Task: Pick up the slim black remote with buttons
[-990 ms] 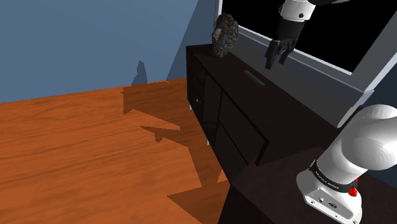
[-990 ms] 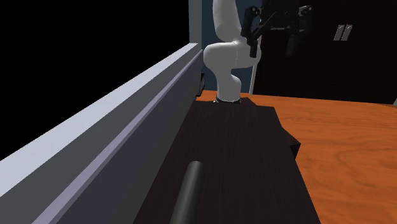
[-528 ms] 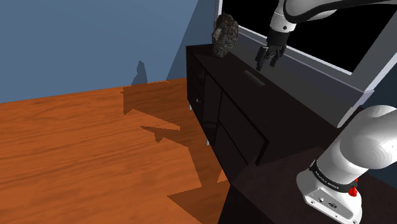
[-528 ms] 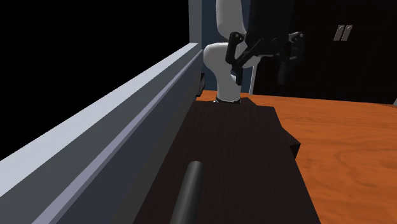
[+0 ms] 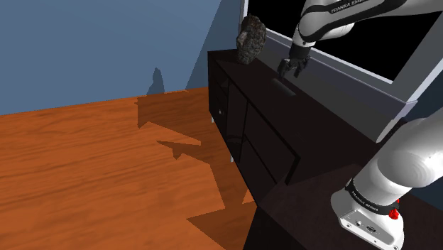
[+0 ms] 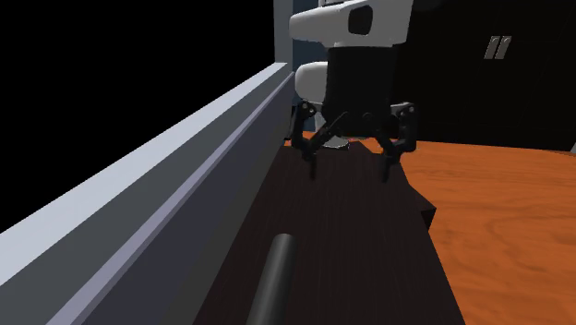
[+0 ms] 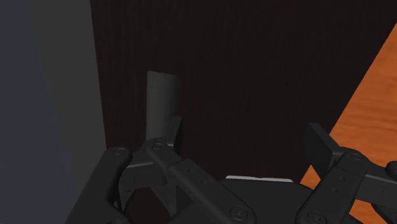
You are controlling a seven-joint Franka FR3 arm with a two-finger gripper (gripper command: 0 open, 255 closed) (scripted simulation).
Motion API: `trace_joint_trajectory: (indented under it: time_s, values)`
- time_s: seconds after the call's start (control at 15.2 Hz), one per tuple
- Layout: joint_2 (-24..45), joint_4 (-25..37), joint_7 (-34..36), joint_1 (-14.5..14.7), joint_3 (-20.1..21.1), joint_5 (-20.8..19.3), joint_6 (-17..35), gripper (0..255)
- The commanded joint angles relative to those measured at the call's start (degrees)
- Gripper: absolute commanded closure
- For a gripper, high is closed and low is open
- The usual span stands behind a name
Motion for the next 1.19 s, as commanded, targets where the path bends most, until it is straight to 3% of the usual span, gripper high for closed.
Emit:
trace_joint_trajectory:
  time_s: [0.0,0.66,1.12]
  values:
    - [3.44,1.22,-0.64,-0.61,-1.22,0.31,3.1,0]
    - [22.62,12.79,-4.83,-3.81,-5.19,6.78,14.02,0]
    - [25.93,11.58,-5.88,-4.56,-4.65,8.45,18.52,0]
